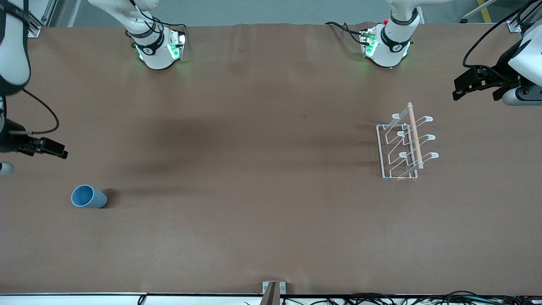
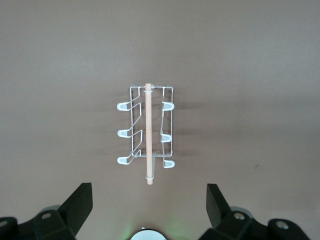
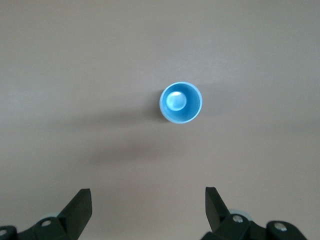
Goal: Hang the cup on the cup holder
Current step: 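Close the right gripper on the rim of the blue cup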
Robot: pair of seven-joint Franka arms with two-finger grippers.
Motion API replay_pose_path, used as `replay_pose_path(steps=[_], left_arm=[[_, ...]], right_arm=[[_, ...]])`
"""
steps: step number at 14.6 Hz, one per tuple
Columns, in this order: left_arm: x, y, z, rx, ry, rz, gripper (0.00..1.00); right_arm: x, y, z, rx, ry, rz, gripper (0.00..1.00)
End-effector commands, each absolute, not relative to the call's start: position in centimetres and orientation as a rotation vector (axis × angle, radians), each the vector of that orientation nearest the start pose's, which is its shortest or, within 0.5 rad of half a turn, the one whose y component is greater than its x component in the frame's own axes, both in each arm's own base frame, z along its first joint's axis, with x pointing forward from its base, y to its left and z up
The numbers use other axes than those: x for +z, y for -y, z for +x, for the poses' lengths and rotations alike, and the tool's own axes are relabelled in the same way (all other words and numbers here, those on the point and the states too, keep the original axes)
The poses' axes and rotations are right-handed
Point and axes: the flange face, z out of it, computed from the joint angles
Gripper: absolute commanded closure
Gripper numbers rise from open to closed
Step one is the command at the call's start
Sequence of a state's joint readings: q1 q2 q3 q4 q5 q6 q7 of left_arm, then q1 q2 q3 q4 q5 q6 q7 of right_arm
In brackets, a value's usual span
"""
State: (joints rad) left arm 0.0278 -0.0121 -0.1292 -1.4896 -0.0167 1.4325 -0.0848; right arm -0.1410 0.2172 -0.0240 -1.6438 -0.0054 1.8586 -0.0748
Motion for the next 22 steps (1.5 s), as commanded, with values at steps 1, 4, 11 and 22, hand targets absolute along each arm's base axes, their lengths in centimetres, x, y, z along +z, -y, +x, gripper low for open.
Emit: replay_pose_path(steps=[1,4,11,22], left_arm=[[66.3,5.8,53.3,0.075,-0.047,-3.141,0.0],[66.1,5.7,53.4,0.081,-0.048,-3.146,0.0],[65.9,5.6,53.6,0.09,-0.045,-3.142,0.0],[66.0,5.7,53.3,0.118,-0.046,-3.136,0.0]], right_arm=[[43.5,11.3,62.5,0.029,-0.098,-3.14,0.0],[38.9,10.8,62.1,-0.006,-0.086,-3.145,0.0],[33.8,13.6,63.8,-0.069,-0.138,-3.155,0.02],[28.4,16.6,67.1,-0.116,-0.158,-3.172,0.05]])
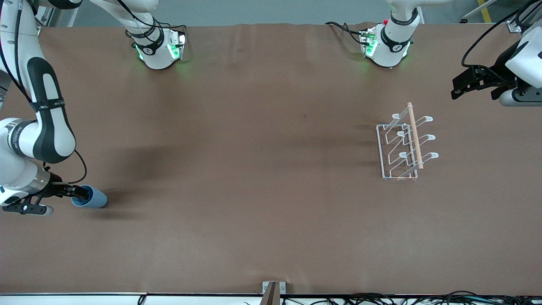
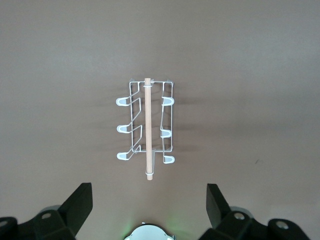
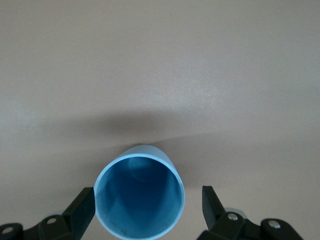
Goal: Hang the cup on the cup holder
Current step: 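Close the right gripper on the rim of the blue cup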
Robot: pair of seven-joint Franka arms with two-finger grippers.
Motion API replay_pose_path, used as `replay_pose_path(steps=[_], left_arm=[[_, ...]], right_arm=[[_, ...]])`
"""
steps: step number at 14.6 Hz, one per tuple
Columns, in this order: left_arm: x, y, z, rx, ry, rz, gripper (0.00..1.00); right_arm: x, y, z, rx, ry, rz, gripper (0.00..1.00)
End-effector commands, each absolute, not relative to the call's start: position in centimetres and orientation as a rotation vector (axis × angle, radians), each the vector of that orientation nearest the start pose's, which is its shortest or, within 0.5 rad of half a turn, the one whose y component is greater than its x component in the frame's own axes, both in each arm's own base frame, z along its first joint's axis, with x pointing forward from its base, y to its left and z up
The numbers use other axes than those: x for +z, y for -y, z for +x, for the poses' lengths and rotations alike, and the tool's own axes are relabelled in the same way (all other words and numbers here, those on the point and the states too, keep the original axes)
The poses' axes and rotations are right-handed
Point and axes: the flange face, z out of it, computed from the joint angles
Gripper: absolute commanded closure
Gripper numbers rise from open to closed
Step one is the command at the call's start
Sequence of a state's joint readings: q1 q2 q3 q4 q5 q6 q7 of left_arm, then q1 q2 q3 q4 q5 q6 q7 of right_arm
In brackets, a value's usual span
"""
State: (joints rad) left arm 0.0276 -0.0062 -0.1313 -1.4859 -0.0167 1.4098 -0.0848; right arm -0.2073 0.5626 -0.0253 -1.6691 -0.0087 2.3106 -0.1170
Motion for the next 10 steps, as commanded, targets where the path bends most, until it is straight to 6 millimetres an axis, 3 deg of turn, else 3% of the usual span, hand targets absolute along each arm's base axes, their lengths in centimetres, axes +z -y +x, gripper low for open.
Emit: replay_pose_path(steps=[1,4,7,10], left_arm=[[66.0,5.7,53.3,0.118,-0.046,-3.136,0.0],[66.0,5.7,53.3,0.121,-0.045,-3.14,0.0],[66.0,5.7,53.2,0.121,-0.046,-3.141,0.0],[66.0,5.6,53.2,0.121,-0.043,-3.142,0.0]], right_arm=[[28.3,16.8,67.0,-0.108,-0.163,-3.172,0.06],[26.9,17.4,66.7,-0.078,-0.185,-3.166,0.08],[26.8,17.8,66.6,-0.077,-0.192,-3.165,0.09],[25.0,17.9,66.4,-0.049,-0.196,-3.161,0.14]])
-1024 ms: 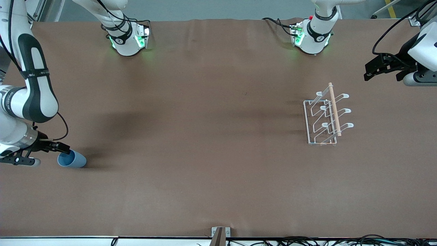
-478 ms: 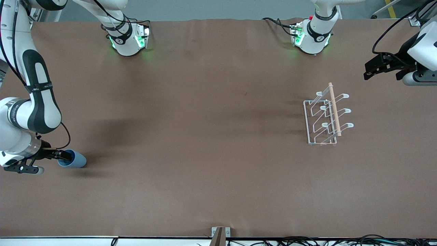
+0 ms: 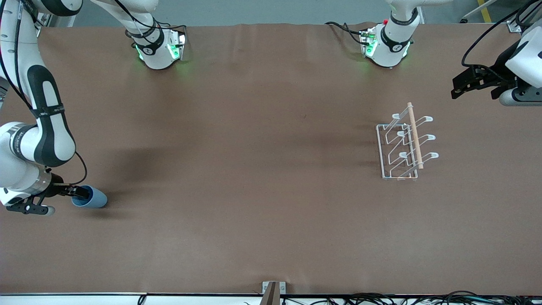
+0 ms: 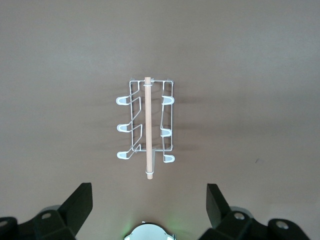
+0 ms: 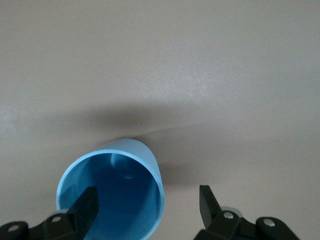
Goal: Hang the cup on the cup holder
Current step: 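Lift the blue cup with the right gripper toward the table middle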
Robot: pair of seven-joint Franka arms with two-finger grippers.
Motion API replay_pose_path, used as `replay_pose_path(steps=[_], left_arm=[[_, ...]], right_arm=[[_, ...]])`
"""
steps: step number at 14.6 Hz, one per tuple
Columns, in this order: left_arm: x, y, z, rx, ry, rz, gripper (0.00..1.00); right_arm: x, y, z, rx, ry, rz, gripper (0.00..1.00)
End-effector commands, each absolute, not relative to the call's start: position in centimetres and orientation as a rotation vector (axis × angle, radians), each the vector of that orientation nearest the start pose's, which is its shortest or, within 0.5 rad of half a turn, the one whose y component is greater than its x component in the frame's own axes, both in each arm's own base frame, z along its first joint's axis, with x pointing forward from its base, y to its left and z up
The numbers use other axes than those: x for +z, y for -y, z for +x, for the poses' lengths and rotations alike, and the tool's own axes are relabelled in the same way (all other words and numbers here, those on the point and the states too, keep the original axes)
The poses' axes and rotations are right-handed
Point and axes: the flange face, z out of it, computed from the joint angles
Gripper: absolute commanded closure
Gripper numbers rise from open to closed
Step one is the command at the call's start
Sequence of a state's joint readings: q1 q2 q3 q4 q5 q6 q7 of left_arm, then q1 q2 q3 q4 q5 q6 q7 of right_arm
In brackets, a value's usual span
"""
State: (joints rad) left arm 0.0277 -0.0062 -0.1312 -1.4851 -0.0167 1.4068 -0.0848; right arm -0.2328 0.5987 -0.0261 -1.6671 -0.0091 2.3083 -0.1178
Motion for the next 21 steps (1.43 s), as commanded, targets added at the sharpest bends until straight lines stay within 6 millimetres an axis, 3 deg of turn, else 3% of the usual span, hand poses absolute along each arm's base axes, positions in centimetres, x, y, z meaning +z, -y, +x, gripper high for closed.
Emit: replay_pose_path(steps=[1,3,5,6,10,13,17,21], left_arm=[[66.0,5.5,53.3,0.122,-0.041,-3.143,0.0],[66.0,5.5,53.3,0.119,-0.044,-3.143,0.0],[66.0,5.6,53.2,0.122,-0.046,-3.145,0.0],[66.0,5.8,53.2,0.122,-0.051,-3.146,0.0],[66.1,6.0,53.2,0.12,-0.056,-3.146,0.0],[66.0,5.9,53.2,0.12,-0.056,-3.146,0.0],[66.0,5.9,53.2,0.122,-0.056,-3.146,0.0],[66.0,5.9,53.2,0.123,-0.067,-3.15,0.0]], right_arm=[[24.6,17.9,66.5,-0.056,-0.198,-3.162,0.17],[24.6,17.7,66.6,-0.061,-0.193,-3.162,0.35],[24.5,17.7,66.6,-0.059,-0.197,-3.16,0.88],[24.5,17.5,66.6,-0.053,-0.212,-3.156,0.97],[25.6,16.8,66.9,-0.069,-0.212,-3.152,1.0],[28.9,15.7,66.9,-0.076,-0.189,-3.145,0.99],[35.9,8.7,66.6,-0.047,-0.103,-3.059,0.98],[43.3,0.1,63.9,0.084,-0.112,-2.781,0.98]])
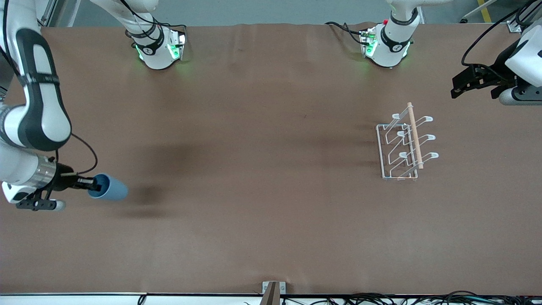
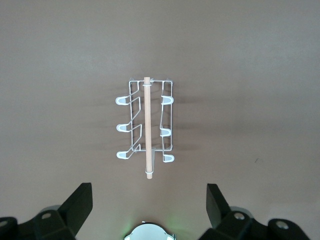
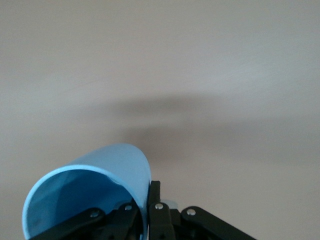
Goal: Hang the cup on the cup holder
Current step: 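Lift the blue cup with the right gripper toward the table middle, then hold the cup out with the right gripper while the left gripper approaches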
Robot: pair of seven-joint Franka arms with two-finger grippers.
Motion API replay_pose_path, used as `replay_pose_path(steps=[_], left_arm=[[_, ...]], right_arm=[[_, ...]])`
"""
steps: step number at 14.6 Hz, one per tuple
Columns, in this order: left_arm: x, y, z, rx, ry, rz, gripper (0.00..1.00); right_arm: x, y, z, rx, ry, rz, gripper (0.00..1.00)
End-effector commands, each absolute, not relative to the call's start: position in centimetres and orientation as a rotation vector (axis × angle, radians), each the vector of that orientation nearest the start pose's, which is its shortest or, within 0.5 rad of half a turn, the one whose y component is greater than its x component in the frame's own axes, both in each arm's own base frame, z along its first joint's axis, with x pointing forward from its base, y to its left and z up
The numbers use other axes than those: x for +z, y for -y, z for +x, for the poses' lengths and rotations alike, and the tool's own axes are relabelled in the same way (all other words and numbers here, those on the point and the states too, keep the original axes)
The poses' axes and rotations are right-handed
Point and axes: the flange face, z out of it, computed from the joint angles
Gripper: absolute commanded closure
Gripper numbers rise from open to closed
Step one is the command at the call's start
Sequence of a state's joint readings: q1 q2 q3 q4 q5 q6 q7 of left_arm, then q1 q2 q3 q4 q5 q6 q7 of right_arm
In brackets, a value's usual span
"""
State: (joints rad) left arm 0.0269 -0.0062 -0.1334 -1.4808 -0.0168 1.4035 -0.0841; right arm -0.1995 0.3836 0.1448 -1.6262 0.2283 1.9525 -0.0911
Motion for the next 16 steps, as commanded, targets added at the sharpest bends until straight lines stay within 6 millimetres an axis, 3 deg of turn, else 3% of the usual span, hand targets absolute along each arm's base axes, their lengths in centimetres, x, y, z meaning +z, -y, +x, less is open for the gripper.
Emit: replay_pose_path(steps=[1,3,5,7,10,13,16], left_arm=[[65.7,6.2,53.3,0.134,-0.085,-3.171,0.0],[63.0,7.9,54.7,0.222,-0.13,-3.201,0.0],[62.7,10.5,54.7,0.264,-0.194,-3.307,0.0],[62.5,13.5,54.7,0.3,-0.261,-3.444,0.0],[62.3,18.9,55.6,0.233,-0.378,-3.63,0.0],[63.4,25.8,54.2,0.05,-0.627,-3.63,0.0],[63.8,29.4,53.1,-0.095,-0.93,-3.575,0.0]], right_arm=[[45.0,-2.3,63.0,0.108,-0.11,-2.721,0.98],[48.4,-7.3,61.2,0.136,-0.127,-2.621,0.98],[50.8,-13.0,59.7,0.145,-0.087,-2.545,0.98],[51.8,-18.1,58.5,0.185,-0.069,-2.447,0.98],[52.1,-23.0,57.2,0.26,-0.066,-2.263,0.97],[51.1,-25.6,56.4,0.323,-0.126,-2.107,0.98],[50.1,-28.4,55.3,0.363,-0.186,-1.977,0.98]])
